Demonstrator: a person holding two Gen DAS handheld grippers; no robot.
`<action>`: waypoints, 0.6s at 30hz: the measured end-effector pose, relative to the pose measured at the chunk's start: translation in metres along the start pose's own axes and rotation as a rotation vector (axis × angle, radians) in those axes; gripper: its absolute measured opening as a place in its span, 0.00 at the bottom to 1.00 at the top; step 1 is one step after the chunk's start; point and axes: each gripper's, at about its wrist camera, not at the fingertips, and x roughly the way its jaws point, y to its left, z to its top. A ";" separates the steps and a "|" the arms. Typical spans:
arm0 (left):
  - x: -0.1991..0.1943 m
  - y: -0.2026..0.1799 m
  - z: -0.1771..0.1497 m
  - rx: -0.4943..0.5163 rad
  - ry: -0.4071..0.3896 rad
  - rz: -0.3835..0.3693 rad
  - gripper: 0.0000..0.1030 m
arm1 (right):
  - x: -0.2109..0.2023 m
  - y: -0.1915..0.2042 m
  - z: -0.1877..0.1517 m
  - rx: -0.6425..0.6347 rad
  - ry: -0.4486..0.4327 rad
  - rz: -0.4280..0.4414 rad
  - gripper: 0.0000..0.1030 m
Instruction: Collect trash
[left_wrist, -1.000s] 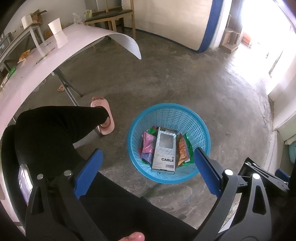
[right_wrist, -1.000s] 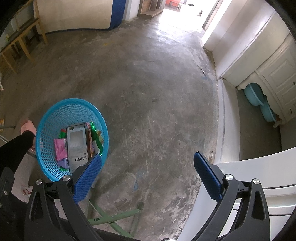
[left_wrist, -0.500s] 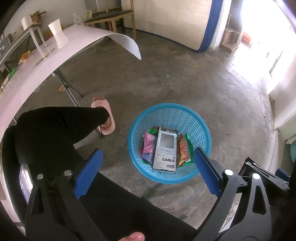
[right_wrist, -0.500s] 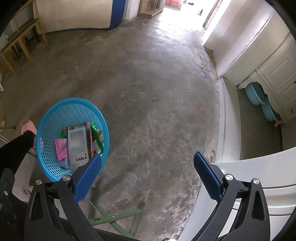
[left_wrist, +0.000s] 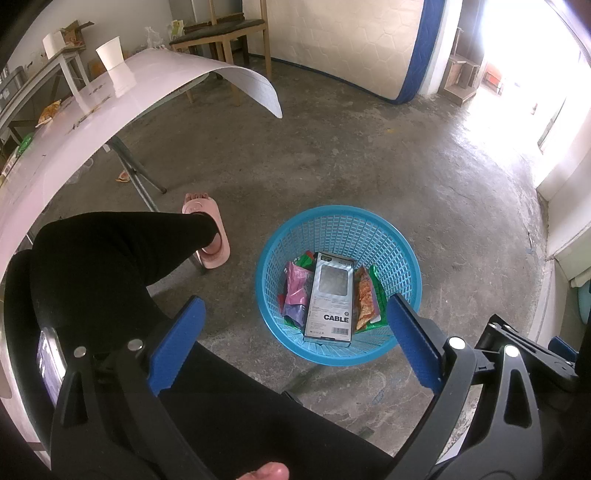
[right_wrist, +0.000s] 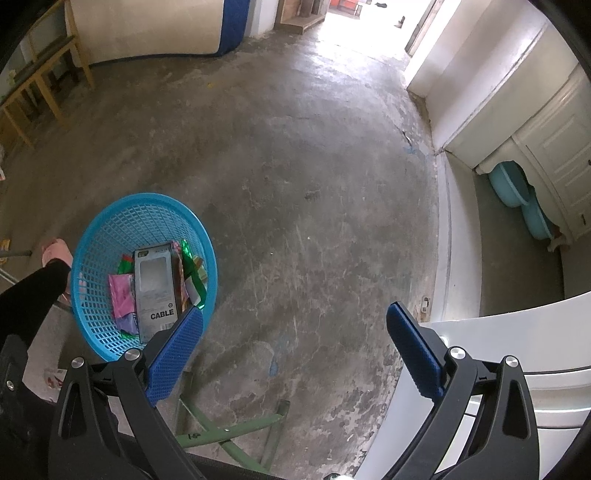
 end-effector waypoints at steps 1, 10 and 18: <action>0.000 0.000 0.000 0.000 0.000 0.000 0.92 | 0.000 0.000 0.000 -0.002 -0.001 0.000 0.94; 0.000 0.000 0.000 -0.001 -0.001 0.000 0.92 | 0.001 0.001 -0.001 0.000 0.002 0.000 0.94; 0.000 -0.001 0.000 0.000 -0.001 0.000 0.92 | 0.002 0.001 -0.002 0.002 0.006 0.001 0.94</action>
